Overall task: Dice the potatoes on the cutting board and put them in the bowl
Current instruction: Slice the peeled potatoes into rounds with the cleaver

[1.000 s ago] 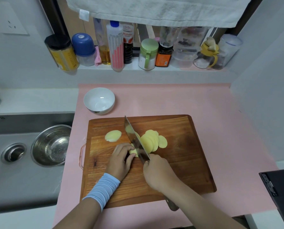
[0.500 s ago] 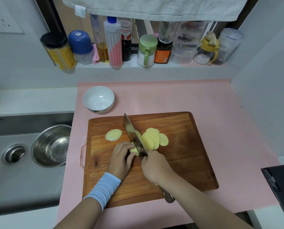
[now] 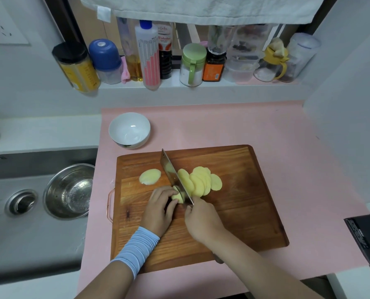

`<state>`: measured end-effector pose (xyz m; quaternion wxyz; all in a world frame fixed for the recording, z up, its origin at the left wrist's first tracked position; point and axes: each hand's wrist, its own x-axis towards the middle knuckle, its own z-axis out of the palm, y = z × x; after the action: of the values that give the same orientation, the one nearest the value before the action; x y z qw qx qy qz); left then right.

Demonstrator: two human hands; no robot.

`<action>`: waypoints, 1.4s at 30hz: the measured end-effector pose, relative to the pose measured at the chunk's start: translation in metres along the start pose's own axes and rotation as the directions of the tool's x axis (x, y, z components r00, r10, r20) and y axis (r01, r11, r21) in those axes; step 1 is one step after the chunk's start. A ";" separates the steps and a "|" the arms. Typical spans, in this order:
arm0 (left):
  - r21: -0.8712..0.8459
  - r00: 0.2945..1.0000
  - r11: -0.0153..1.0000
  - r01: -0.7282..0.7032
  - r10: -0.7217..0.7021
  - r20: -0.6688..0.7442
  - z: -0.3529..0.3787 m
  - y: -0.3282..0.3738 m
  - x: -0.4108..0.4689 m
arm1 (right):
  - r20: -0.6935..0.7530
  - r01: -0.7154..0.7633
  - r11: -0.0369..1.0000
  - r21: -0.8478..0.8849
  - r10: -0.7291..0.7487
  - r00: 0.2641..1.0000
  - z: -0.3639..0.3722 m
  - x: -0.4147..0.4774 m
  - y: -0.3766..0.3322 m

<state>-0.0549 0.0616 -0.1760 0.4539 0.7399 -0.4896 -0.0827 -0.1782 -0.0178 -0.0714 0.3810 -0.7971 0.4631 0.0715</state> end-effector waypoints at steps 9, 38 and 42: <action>0.012 1.000 1.000 0.012 -0.011 -0.020 0.000 0.000 0.001 | -0.067 0.038 0.999 -0.028 -0.040 0.997 -0.012 -0.013 -0.005; -0.012 1.000 1.000 0.023 -0.024 -0.012 -0.002 0.005 0.000 | -0.114 0.013 1.000 -0.010 -0.014 0.993 -0.033 -0.028 -0.002; -0.017 0.999 1.000 0.008 -0.008 0.036 -0.001 0.006 0.002 | -0.117 0.004 1.000 -0.002 -0.004 0.993 -0.047 -0.020 0.001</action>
<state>-0.0574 0.0599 -0.1698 0.4508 0.7364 -0.4941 -0.1020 -0.2011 -0.0356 -0.0298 0.3526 -0.8012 0.4829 0.0243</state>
